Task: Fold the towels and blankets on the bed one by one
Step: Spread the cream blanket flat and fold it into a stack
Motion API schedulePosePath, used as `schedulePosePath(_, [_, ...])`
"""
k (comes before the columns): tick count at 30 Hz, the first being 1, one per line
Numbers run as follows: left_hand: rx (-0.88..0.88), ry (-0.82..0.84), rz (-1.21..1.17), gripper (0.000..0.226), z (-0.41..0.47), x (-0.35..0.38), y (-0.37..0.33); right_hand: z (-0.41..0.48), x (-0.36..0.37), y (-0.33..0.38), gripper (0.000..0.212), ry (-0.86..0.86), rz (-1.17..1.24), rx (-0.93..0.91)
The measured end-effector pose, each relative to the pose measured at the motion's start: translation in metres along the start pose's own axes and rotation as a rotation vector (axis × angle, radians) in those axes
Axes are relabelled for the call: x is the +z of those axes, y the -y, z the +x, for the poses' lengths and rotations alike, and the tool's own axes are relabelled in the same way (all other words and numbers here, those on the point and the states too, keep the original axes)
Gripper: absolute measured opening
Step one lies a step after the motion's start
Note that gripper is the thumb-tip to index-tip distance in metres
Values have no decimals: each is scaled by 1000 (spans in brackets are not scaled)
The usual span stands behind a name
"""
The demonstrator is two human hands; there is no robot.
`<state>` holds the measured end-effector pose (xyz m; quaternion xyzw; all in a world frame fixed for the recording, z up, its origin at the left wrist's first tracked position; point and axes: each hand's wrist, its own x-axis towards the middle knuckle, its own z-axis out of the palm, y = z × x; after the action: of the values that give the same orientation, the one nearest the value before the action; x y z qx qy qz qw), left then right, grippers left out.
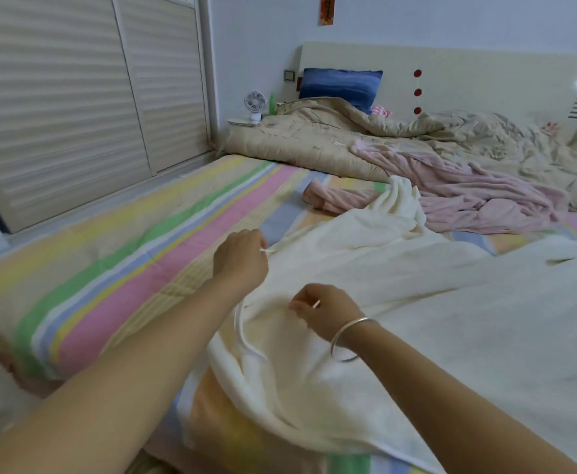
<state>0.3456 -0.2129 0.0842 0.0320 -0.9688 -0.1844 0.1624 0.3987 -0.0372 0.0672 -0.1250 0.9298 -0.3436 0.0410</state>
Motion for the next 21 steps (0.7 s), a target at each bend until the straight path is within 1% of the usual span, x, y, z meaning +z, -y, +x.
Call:
schedulePosePath(2, [30, 14, 46, 28, 27, 16, -6, 30, -7, -5, 10, -110, -51, -6])
schedulePosePath(3, [40, 55, 79, 29, 41, 24, -9, 44, -10, -7, 12, -144, -67, -17])
schedulePosePath(7, [140, 355, 180, 23, 69, 58, -8, 74, -15, -14, 20, -230, -89, -73])
schedulePosePath(8, [173, 381, 192, 20, 68, 65, -6, 78, -13, -15, 20, -233, -107, -84])
schedulePosePath(9, [190, 372, 188, 20, 66, 69, -2, 84, -9, -16, 21, -231, -124, -92])
schedulePosePath(11, [173, 284, 149, 24, 63, 63, 11, 92, -4, -14, 21, -248, -139, -104])
schedulePosePath(13, [89, 140, 183, 36, 65, 40, 41, 105, 5, -2, 22, -285, -140, -126])
schedulePosePath(15, [-69, 6, 222, 46, 64, 11, 87, 115, 14, 13, 22, -299, -147, -144])
schedulePosePath(16, [-161, -33, 250, 46, 61, -3, 113, 119, 18, 21, 23, -300, -158, -149])
schedulePosePath(18, [-357, -51, 318, 42, 50, -27, 169, 128, 30, 37, 24, -293, -185, -167])
schedulePosePath(20, [-533, 21, 329, 45, 33, -46, 218, 136, 45, 55, 25, -271, -201, -184])
schedulePosePath(21, [-590, 79, 311, 50, 26, -49, 235, 139, 51, 61, 25, -255, -213, -188])
